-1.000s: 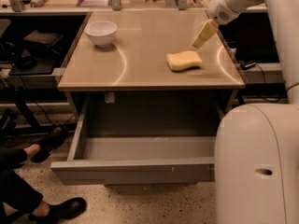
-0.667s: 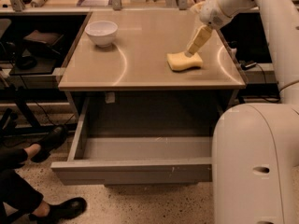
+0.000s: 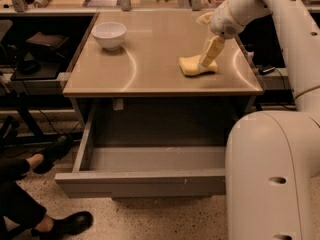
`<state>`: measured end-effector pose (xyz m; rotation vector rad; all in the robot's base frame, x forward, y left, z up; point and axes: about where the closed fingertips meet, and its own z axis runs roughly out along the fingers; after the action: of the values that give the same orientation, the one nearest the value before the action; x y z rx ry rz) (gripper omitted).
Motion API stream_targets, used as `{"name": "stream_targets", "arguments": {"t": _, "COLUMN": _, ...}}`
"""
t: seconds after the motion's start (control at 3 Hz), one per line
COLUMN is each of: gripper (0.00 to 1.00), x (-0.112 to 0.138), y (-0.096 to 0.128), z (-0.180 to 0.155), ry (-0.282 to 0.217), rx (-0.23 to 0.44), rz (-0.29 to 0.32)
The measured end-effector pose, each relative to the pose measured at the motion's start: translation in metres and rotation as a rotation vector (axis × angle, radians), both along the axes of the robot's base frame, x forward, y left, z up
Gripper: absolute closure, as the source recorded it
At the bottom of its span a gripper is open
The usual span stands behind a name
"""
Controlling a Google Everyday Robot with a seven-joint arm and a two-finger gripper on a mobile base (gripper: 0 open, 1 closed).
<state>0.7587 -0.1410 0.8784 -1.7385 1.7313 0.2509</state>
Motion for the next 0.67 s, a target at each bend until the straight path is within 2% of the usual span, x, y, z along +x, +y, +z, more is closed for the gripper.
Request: {"name": "stream_targets", "arguments": {"t": 0.67, "gripper": 0.00, "x": 0.008, "y": -0.011, "z": -0.061, "ry": 0.109, "rx": 0.065, "rz": -0.035}}
